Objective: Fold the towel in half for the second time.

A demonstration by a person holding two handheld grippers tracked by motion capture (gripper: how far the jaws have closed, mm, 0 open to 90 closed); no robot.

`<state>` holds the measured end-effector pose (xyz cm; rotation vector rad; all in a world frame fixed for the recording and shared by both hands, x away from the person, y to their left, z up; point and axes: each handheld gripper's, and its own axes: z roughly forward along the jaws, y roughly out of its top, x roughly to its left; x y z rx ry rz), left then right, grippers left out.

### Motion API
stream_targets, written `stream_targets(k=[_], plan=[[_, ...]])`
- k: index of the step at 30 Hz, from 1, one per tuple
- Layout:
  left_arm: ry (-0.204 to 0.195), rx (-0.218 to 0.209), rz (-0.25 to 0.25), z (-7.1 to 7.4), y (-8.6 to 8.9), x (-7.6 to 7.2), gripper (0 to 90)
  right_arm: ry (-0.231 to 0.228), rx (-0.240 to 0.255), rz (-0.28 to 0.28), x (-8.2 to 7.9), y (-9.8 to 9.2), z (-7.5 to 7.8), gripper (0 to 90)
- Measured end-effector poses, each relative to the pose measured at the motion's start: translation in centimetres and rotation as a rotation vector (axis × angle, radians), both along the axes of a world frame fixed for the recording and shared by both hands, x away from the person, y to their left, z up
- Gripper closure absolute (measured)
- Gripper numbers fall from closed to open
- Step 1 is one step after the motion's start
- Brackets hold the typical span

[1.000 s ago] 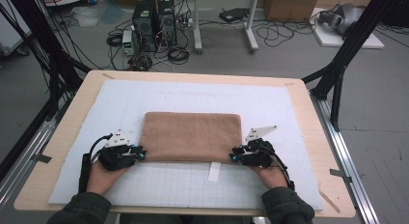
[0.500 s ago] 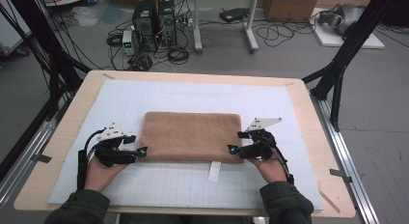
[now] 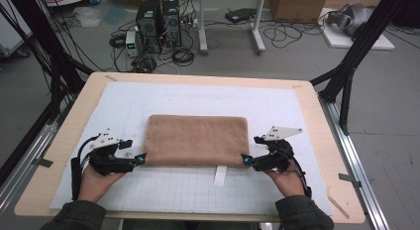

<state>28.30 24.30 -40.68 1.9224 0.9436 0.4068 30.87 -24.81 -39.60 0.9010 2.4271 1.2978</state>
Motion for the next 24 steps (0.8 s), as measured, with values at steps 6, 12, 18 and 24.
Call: stream_targets(k=[6,12,18,24], plan=[[-0.009,0.007,-0.005,0.3,0.2,-0.8,23.7,-0.007,0.010,-0.022,-1.0,-1.1,0.1,14.0],[-0.023,0.020,-0.009,0.6,0.4,-1.8,23.3,-0.014,0.008,-0.033,-2.0,-2.1,-0.1,13.9],[-0.030,0.025,0.000,0.6,0.8,-2.8,23.0,-0.021,0.012,-0.053,-3.0,-3.2,-0.1,13.3],[-0.037,0.025,0.018,0.7,1.5,-3.5,22.5,-0.035,0.016,-0.076,-4.0,-4.5,0.0,13.3]])
